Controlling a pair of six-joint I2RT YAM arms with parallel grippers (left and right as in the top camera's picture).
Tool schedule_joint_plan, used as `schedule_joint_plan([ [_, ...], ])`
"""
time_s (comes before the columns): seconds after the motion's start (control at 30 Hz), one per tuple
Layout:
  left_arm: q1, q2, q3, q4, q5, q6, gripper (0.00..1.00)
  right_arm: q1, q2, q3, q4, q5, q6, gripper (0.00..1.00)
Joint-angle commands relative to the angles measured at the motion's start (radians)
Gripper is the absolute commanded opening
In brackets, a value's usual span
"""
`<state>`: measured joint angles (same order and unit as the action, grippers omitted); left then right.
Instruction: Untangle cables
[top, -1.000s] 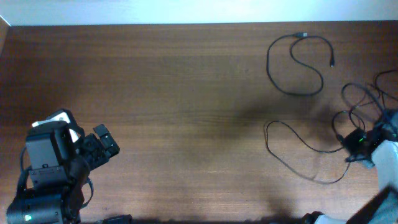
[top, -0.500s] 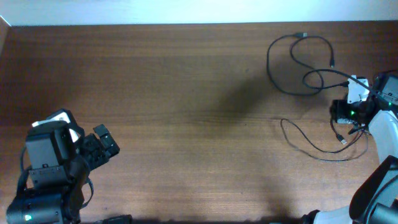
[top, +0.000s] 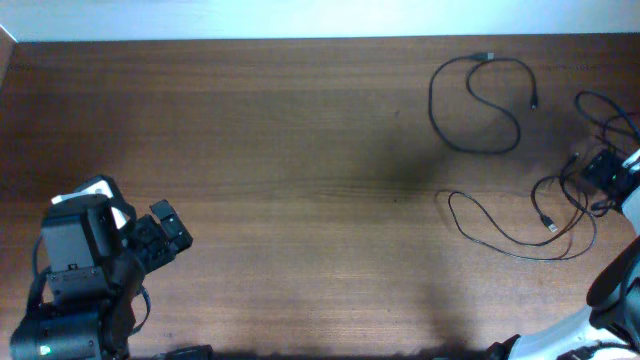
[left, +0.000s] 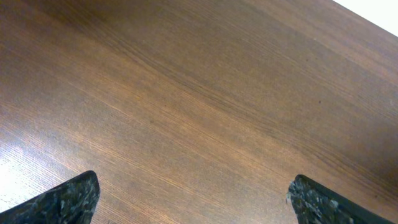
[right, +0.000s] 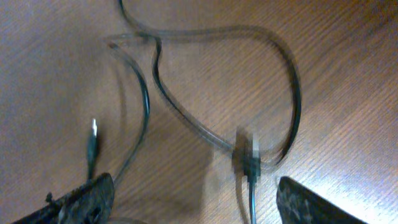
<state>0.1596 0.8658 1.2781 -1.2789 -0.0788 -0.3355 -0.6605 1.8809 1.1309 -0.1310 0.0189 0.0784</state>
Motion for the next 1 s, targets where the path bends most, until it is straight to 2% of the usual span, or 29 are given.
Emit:
schedule_joint_plan([
  [0.0, 0.003, -0.002, 0.001, 0.001, 0.003, 0.012, 0.99, 0.000, 0.042, 0.014, 0.070, 0.003, 0.013, 0.83],
  [0.1, 0.003, -0.002, 0.001, 0.001, 0.003, 0.012, 0.99, 0.010, 0.109, 0.014, 0.132, -0.014, 0.013, 0.82],
  [0.13, 0.003, -0.002, 0.001, 0.001, 0.003, 0.012, 0.99, 0.024, 0.137, 0.014, 0.159, -0.020, 0.013, 0.77],
  [0.17, 0.003, -0.002, 0.001, 0.001, 0.003, 0.012, 0.99, 0.040, 0.140, 0.014, 0.198, -0.035, 0.013, 0.61],
  [0.2, 0.003, -0.002, 0.001, 0.001, 0.003, 0.012, 0.99, 0.053, 0.140, 0.015, 0.245, -0.037, 0.013, 0.35],
  [0.23, 0.003, -0.002, 0.001, 0.000, 0.003, 0.012, 0.99, 0.055, 0.140, 0.015, 0.271, -0.036, 0.012, 0.04],
  [0.3, 0.003, -0.002, 0.001, 0.001, 0.003, 0.012, 0.99, 0.039, 0.136, 0.068, 0.272, -0.003, 0.004, 0.04],
  [0.37, 0.003, -0.002, 0.001, 0.001, 0.003, 0.012, 0.99, 0.009, 0.119, 0.230, 0.137, -0.007, -0.039, 0.04],
  [0.43, 0.003, -0.002, 0.001, 0.001, 0.003, 0.012, 0.99, 0.007, 0.119, 0.442, -0.035, 0.031, -0.269, 0.04],
  [0.47, 0.003, -0.002, 0.001, 0.001, 0.003, 0.012, 0.99, 0.005, 0.119, 0.537, -0.078, 0.118, -0.261, 0.04],
  [0.57, 0.003, -0.002, 0.001, 0.001, 0.003, 0.012, 0.99, 0.005, 0.148, 0.563, -0.168, 0.122, -0.239, 0.04],
  [0.6, 0.003, -0.002, 0.001, 0.001, 0.003, 0.012, 0.99, 0.006, 0.175, 0.563, -0.212, 0.133, -0.239, 0.29],
  [0.63, 0.003, -0.002, 0.001, 0.001, 0.003, 0.012, 0.99, 0.006, 0.202, 0.563, -0.261, 0.134, -0.239, 0.98],
  [0.77, 0.003, -0.002, 0.001, 0.001, 0.003, 0.012, 0.99, 0.006, 0.114, 0.564, -0.285, 0.121, -0.239, 0.98],
  [0.9, 0.003, -0.002, 0.001, 0.001, 0.003, 0.012, 0.99, 0.023, -0.097, 0.564, -0.296, -0.259, -0.227, 0.98],
  [0.97, 0.003, -0.002, 0.001, 0.001, 0.003, 0.012, 0.99, 0.090, -0.229, 0.564, -0.237, -0.537, -0.212, 0.98],
])
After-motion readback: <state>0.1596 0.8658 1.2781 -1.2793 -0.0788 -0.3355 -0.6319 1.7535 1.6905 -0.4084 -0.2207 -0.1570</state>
